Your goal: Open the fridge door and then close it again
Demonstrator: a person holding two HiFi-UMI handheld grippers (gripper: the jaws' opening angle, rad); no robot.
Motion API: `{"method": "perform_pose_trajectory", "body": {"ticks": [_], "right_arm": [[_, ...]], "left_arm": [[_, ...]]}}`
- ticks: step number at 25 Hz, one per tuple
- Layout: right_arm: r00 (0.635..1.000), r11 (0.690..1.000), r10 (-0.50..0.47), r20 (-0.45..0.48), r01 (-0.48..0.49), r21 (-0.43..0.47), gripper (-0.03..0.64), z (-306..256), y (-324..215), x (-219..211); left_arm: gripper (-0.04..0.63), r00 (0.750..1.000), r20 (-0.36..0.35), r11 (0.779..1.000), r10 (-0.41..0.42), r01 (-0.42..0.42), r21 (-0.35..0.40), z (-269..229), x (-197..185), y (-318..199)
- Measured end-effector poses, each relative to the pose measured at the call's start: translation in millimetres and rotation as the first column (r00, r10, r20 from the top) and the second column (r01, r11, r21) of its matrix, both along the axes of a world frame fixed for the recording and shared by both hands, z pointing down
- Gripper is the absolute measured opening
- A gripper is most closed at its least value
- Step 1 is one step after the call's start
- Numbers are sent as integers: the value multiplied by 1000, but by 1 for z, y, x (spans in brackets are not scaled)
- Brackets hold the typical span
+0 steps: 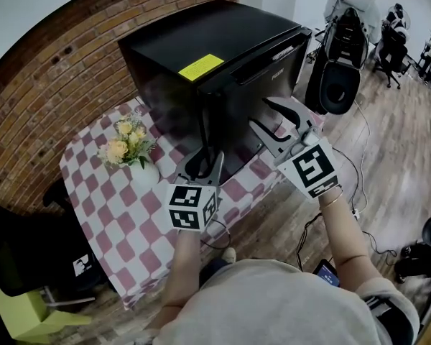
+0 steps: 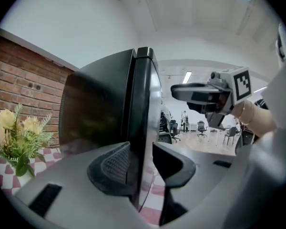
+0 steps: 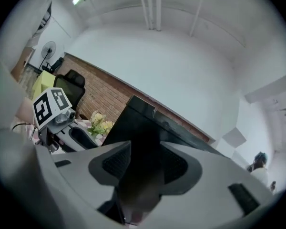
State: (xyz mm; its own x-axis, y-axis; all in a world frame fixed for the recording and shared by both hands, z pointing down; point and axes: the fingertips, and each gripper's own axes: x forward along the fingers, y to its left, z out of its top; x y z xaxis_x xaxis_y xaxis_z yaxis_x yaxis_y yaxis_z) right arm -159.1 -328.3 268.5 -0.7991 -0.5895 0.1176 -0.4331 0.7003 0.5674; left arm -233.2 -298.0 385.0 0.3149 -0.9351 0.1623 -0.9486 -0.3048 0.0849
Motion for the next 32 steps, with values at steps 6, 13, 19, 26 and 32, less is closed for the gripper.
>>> {"method": "perform_pose_trajectory", "body": {"ticks": [6, 13, 19, 26, 32], "right_arm": [[997, 995, -48, -62, 53, 89, 232, -26, -8, -14], [958, 972, -130, -256, 175, 159, 233, -30, -10, -31], [898, 947, -117, -425, 230, 226, 231, -23, -18, -37], [872, 928, -122, -474, 270, 258, 216, -21, -19, -40], [868, 927, -123, -481, 274, 258, 206, -21, -20, -42]], "left_arm": [[126, 1000, -13, 1000, -3, 3, 6, 0, -5, -5], [126, 1000, -4, 1000, 25, -25, 15, -2, -3, -10], [126, 999, 17, 998, 47, -47, 30, -3, 0, -13], [124, 1000, 7, 999, 12, -12, 43, -3, -2, -15], [124, 1000, 12, 999, 20, -21, 49, -2, -3, -16]]}}
